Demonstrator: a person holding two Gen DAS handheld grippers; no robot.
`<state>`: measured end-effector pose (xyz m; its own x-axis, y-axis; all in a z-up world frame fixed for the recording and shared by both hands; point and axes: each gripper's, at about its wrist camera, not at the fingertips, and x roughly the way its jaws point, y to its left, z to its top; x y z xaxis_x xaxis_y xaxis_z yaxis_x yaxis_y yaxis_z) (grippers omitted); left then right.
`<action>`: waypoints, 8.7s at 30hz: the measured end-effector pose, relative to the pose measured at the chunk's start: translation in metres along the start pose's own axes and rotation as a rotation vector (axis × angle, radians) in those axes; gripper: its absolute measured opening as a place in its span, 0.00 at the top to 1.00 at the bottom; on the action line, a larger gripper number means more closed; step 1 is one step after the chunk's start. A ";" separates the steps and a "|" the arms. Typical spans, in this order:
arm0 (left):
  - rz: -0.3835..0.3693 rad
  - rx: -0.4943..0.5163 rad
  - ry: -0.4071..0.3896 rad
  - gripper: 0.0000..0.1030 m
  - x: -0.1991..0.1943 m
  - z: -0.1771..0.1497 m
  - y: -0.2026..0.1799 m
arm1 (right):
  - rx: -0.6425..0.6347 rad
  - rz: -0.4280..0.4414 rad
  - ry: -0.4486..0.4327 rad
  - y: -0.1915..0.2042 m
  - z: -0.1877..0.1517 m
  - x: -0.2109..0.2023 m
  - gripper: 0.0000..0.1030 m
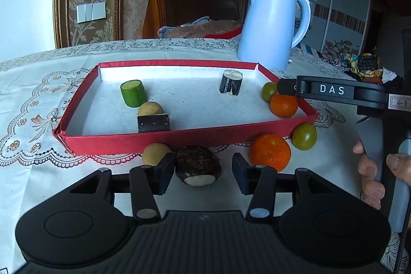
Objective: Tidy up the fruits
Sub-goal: 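Withdraw both open tools from the tray toward the remaining produce, then position the left tool over the dark round radish while the right tool hovers near the green tomato, then close the left tool on the dark radish while the right tool grips the green tomato, then carry the radish with the left tool into the tray while the right tool carries the tomato, then open the left tool releasing the radish while the right tool lowers and releases the tomato, then withdraw both open tools from the tray toward the remaining produce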
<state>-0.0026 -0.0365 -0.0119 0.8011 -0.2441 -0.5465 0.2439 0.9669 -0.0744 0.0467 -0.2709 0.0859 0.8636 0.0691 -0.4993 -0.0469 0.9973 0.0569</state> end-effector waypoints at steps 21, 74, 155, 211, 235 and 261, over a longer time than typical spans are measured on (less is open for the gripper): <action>-0.022 -0.032 0.060 0.56 0.022 0.008 0.002 | -0.009 -0.009 -0.006 0.001 -0.001 -0.002 0.00; -0.014 0.044 0.010 0.61 0.014 0.003 -0.006 | -0.227 0.037 0.133 0.008 -0.031 -0.020 0.64; 0.089 -0.068 -0.092 0.61 0.052 0.068 0.020 | -0.232 0.081 0.098 0.055 0.015 0.033 0.70; 0.207 -0.100 -0.039 0.62 0.081 0.067 0.033 | -0.151 0.071 0.123 0.056 0.018 0.073 0.20; 0.183 -0.142 -0.098 0.60 0.044 0.054 0.042 | -0.105 0.113 0.051 0.035 0.007 0.025 0.00; 0.099 -0.081 -0.126 0.51 -0.014 0.012 0.032 | -0.151 0.111 0.047 0.036 -0.008 -0.003 0.00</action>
<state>0.0002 -0.0033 0.0034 0.8822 -0.1501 -0.4464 0.1199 0.9882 -0.0954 0.0387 -0.2346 0.0821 0.8248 0.1762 -0.5372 -0.2179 0.9759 -0.0145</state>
